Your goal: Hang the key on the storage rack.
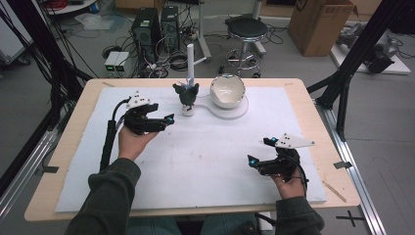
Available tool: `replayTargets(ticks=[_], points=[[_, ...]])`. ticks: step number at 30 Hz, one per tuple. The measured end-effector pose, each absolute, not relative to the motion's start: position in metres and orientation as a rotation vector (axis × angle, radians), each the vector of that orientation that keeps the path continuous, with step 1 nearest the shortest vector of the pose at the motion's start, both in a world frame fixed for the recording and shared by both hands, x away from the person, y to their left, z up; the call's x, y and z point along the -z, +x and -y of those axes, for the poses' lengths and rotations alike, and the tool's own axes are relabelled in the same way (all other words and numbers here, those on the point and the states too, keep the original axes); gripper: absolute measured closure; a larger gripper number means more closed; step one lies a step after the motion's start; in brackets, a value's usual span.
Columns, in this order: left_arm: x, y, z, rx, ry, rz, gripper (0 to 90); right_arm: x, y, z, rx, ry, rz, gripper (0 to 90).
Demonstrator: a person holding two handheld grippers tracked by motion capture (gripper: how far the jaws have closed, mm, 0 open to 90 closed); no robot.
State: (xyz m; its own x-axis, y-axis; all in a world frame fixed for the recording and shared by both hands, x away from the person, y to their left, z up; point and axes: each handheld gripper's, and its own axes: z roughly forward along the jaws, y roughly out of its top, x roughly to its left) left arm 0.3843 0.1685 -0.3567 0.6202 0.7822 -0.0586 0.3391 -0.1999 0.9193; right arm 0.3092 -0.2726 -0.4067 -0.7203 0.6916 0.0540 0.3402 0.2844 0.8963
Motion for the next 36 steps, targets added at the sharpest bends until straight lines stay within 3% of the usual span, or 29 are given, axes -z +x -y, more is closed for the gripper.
replayTargets(ticks=[36], points=[[0.37,0.347,-0.184,-0.514,1.81,-0.874,23.7,0.408,0.31,0.272,-1.405,0.946,-2.218,7.6]])
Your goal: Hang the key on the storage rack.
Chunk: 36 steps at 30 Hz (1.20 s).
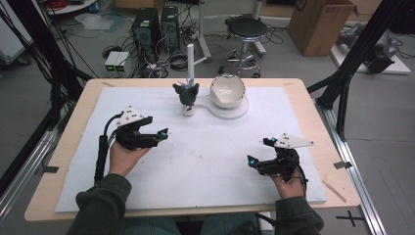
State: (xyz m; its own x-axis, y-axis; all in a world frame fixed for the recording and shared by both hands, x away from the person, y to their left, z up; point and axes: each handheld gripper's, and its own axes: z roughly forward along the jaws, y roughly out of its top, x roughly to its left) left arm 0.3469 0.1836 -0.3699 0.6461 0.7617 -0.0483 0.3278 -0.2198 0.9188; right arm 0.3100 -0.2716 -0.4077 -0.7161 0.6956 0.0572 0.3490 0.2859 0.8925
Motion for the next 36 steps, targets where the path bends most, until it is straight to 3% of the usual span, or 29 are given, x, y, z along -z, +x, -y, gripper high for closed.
replayTargets(ticks=[36], points=[[0.375,0.311,-0.198,-0.532,1.839,-0.823,22.5,0.408,0.311,0.271,-1.401,0.945,-2.216,7.6]])
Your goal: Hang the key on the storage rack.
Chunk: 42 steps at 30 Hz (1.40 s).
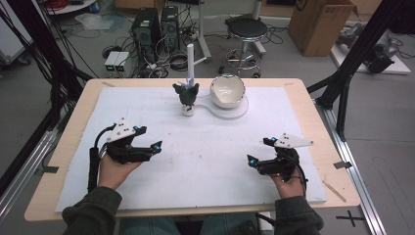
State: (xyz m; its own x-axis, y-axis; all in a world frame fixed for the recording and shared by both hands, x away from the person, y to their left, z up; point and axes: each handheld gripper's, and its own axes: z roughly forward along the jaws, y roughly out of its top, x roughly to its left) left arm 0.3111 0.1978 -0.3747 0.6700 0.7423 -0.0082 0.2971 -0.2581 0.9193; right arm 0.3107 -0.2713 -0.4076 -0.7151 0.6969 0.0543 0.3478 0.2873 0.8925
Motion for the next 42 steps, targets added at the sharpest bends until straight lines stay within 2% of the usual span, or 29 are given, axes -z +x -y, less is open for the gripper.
replayTargets(ticks=[42], points=[[0.387,0.282,-0.221,-0.552,1.834,-0.835,22.5,0.408,0.311,0.27,-1.398,0.948,-2.213,7.6]])
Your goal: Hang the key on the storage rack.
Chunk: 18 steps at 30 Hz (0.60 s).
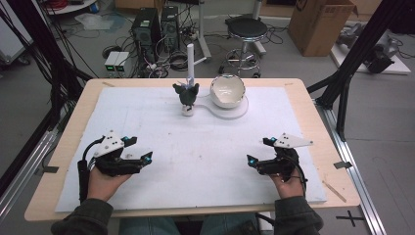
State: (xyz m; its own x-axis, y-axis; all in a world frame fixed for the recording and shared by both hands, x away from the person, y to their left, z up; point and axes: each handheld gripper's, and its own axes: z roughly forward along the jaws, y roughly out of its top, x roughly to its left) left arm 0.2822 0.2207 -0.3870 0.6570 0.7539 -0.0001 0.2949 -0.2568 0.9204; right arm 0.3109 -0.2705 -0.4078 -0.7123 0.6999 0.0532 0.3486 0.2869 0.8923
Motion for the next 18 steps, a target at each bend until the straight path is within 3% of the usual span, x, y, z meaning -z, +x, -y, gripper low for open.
replayTargets(ticks=[18], points=[[0.392,0.27,-0.236,-0.563,1.827,-0.856,22.5,0.408,0.311,0.269,-1.396,0.951,-2.22,7.6]])
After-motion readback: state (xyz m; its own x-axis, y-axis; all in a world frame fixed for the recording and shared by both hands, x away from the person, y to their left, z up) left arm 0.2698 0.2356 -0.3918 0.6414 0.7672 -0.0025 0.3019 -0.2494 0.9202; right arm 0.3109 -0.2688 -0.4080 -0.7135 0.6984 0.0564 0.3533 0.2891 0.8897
